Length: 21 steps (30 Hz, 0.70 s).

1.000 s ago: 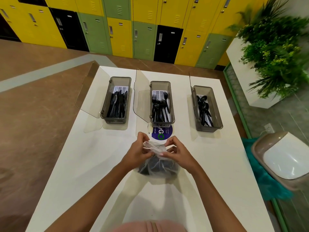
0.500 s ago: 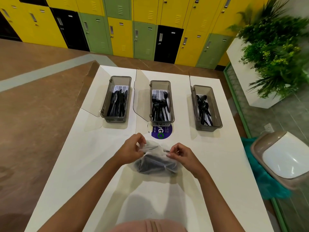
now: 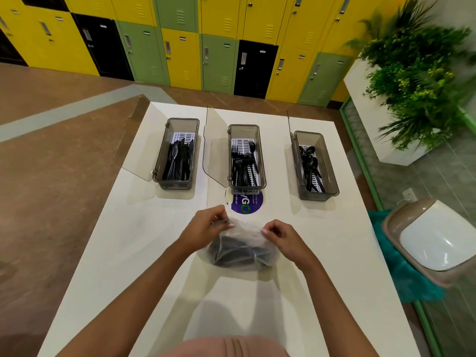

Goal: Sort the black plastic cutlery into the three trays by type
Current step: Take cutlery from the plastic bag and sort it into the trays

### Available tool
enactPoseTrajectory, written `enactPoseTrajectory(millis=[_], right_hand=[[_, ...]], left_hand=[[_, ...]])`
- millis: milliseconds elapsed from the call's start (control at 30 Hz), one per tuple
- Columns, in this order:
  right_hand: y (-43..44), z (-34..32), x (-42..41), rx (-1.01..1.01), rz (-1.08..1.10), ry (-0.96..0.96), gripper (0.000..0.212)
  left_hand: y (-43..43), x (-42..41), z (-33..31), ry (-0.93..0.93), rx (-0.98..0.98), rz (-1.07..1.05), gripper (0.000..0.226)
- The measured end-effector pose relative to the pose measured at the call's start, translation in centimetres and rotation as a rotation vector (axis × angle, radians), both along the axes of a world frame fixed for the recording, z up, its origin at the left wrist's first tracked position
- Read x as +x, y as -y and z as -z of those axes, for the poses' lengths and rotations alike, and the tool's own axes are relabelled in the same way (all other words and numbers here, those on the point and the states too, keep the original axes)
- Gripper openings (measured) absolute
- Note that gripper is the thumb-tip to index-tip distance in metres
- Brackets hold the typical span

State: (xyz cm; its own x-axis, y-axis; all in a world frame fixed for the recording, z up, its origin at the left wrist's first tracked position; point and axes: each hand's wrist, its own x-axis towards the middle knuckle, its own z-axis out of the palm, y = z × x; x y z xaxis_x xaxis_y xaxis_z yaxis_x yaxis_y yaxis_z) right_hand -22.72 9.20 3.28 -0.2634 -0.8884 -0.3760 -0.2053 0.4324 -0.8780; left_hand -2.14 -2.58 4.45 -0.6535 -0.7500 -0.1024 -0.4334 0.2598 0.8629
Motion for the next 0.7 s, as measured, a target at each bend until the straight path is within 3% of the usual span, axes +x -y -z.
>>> enactPoseTrajectory(millis=[100, 200, 267, 333, 400, 500, 567, 700], right_hand=[[-1.1, 0.0, -0.9, -0.023, 0.103, 0.062, 0.012], [-1.5, -0.3, -0.9, -0.049, 0.175, 0.198, 0.012], [-1.0, -0.7, -0.3, -0.067, 0.168, 0.230, 0.033], [0.0, -1.4, 0.6, -0.057, 0.131, 0.217, 0.044], [0.9, -1.9, 1.5, -0.084, 0.143, 0.159, 0.039], [1.6, -2.9, 1.9, -0.190, 0.231, 0.155, 0.016], [1.8, -3.6, 1.5, -0.272, 0.273, 0.184, 0.005], [1.5, -5.1, 0.8, -0.306, 0.195, 0.151, 0.013]], left_hand=[[0.9, 1.0, -1.0, -0.035, -0.026, -0.094, 0.030], [1.3, 1.4, -1.5, 0.008, -0.038, -0.055, 0.023], [1.0, 1.1, -1.7, 0.002, 0.006, 0.006, 0.018], [0.5, 0.4, -1.7, 0.015, 0.008, 0.062, 0.036], [0.1, -0.5, -1.7, 0.100, -0.058, 0.079, 0.049], [-0.3, -1.5, -2.3, 0.171, -0.194, -0.012, 0.031], [0.0, -1.5, -2.9, 0.105, -0.238, -0.102, 0.018], [1.1, -0.9, -4.0, -0.083, -0.297, -0.155, 0.017]])
